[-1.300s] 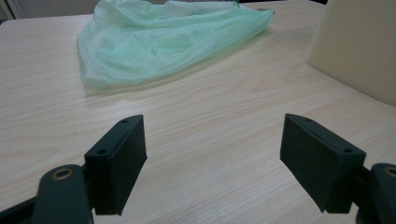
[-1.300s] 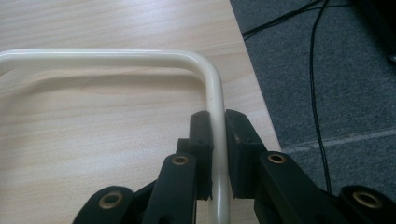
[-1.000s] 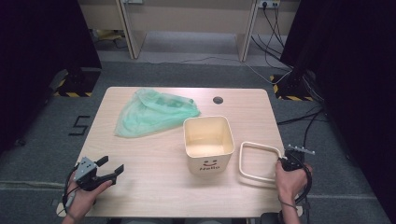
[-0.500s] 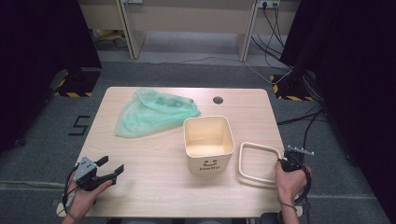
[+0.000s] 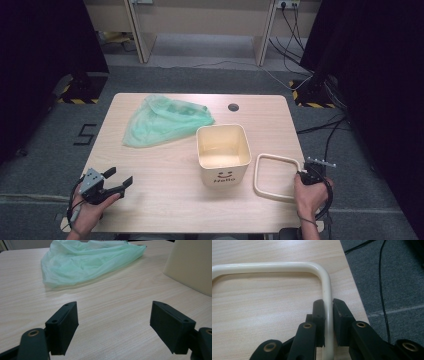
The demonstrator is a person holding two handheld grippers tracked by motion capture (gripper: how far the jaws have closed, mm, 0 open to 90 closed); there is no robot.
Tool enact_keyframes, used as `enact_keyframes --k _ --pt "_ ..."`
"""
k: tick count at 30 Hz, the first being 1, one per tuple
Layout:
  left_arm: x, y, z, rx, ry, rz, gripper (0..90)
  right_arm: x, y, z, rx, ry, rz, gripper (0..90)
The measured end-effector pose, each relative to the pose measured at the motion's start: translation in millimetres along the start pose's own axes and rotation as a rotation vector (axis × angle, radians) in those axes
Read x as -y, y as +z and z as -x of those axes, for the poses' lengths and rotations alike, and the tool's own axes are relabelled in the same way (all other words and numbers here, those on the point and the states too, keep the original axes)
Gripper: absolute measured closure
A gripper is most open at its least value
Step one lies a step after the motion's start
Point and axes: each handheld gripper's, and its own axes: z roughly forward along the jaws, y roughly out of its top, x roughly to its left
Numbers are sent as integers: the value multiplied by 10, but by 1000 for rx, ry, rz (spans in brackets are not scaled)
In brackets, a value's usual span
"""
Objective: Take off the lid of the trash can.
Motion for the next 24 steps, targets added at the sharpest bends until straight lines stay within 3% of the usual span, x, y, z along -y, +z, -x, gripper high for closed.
enact_keyframes --k 9,16,24 --pt "0 5 3 1 0 -1 215 -8 -5 10 1 10 6 721" --pt "0 18 2 1 -2 -1 215 -42 -51 14 -10 11 51 611" --pt "-6 53 6 1 -1 -7 215 -93 -138 -1 -22 3 98 580"
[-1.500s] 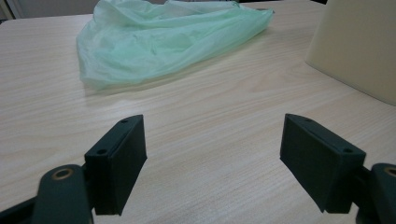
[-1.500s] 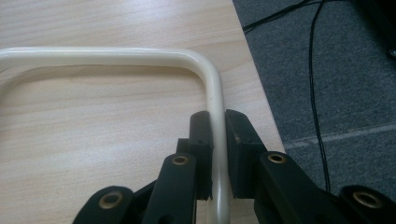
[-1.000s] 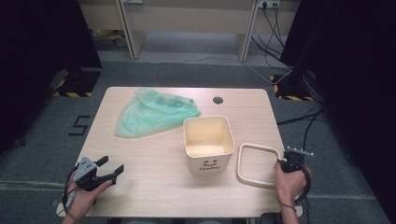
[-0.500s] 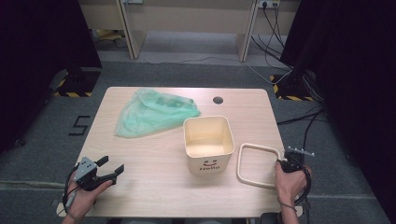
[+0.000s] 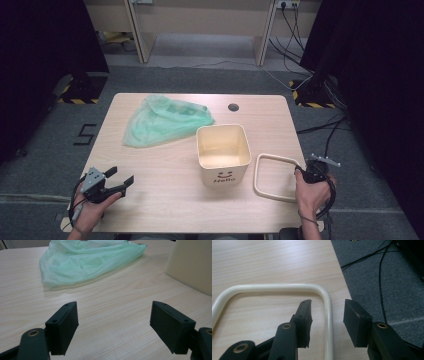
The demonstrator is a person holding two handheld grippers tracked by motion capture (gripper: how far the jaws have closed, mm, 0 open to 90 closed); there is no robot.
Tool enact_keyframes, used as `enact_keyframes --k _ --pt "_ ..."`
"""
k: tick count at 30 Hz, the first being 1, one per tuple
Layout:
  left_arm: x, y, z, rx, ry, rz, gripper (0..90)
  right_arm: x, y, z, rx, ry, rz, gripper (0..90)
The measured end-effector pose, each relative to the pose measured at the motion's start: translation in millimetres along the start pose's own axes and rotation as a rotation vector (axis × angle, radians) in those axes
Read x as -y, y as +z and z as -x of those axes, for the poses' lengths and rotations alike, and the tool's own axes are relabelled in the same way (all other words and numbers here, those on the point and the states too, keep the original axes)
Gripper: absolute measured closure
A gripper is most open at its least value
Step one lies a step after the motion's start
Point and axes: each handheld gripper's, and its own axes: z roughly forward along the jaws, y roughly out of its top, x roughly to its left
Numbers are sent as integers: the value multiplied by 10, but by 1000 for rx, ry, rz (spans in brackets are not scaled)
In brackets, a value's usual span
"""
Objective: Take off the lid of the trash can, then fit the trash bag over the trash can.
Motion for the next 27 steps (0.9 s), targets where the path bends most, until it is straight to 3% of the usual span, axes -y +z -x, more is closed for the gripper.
enact_keyframes --k 17,23,27 --pt "-68 10 4 8 7 14 216 -35 -56 -32 -18 -12 22 571" --pt "-273 141 -1 18 60 27 217 -78 -98 -59 -27 -24 35 569" --pt "-415 317 -29 13 107 23 217 -81 -114 -77 -31 -28 40 567"
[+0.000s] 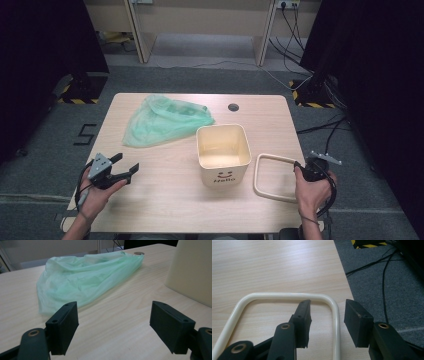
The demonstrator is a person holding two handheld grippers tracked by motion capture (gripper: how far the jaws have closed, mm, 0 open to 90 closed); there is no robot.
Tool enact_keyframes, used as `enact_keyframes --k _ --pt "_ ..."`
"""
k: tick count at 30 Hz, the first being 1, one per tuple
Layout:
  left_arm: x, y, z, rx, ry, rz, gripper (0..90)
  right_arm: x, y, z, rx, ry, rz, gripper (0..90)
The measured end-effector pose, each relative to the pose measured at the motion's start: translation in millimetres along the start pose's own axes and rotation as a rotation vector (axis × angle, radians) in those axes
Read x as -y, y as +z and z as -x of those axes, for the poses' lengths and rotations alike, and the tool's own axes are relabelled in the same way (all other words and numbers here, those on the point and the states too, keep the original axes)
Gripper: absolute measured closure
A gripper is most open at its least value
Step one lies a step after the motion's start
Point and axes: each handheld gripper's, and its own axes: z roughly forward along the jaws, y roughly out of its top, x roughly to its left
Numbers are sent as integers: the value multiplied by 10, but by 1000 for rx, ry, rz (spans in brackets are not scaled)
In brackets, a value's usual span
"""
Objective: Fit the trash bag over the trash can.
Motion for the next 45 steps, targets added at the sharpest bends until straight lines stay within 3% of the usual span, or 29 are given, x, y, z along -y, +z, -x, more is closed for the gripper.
enact_keyframes --k 10,17,20,27,35,42,45 --pt "-181 689 -166 41 45 -97 218 -23 -14 -64 -13 -9 10 564" --pt "-199 1069 -250 37 102 -189 218 -39 -30 -40 -11 -13 11 563" --pt "-186 1208 -275 51 108 -232 223 -42 -30 -41 -11 -16 8 562" --pt "-211 1390 -282 51 106 -259 252 -66 -31 -55 -13 -24 6 562" --pt "-245 1563 -214 56 133 -269 291 -95 -39 -71 -15 -29 10 562" --pt "-239 1640 -191 75 116 -284 368 -104 -36 -56 -22 -25 8 563" --pt "-251 1656 -196 93 80 -293 465 -114 -37 -58 -24 -27 10 563"
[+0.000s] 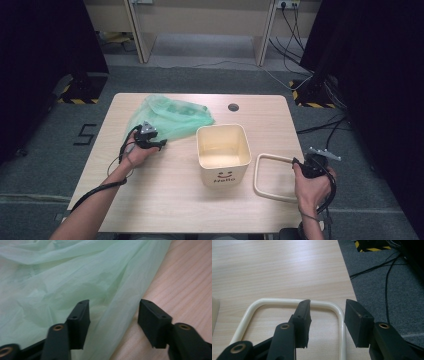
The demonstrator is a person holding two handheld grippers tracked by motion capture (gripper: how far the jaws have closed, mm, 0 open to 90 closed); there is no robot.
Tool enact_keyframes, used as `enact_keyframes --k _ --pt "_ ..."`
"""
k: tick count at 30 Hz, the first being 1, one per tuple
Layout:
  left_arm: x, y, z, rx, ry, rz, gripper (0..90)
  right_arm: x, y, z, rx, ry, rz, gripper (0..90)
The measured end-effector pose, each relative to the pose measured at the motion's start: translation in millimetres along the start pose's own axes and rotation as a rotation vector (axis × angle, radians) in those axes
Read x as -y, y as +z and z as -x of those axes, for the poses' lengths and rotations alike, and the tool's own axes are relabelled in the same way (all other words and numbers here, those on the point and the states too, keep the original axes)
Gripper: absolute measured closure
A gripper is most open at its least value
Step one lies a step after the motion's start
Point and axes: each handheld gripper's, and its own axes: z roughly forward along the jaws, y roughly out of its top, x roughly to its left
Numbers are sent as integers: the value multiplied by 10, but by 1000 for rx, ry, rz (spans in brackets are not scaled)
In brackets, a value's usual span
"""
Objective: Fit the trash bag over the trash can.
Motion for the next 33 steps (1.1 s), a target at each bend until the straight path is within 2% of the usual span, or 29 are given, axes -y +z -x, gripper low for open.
enact_keyframes --k 7,14,19,24,27,33 --pt "-26 16 -3 49 -43 -10 698 1 -1 -21 -6 3 -3 564" --pt "-65 22 -45 41 -109 -38 890 14 9 -8 -8 0 -6 566" --pt "-85 3 -23 10 -69 -62 899 27 17 -9 -13 -1 -9 568" --pt "-92 -84 -29 -33 -50 -19 900 14 10 -6 -26 0 -10 567" --pt "-116 -168 -40 -75 -33 34 900 -1 -5 -17 -30 0 -7 566" --pt "-186 -346 -85 -143 -40 124 900 -40 -45 -62 -44 -9 8 566"
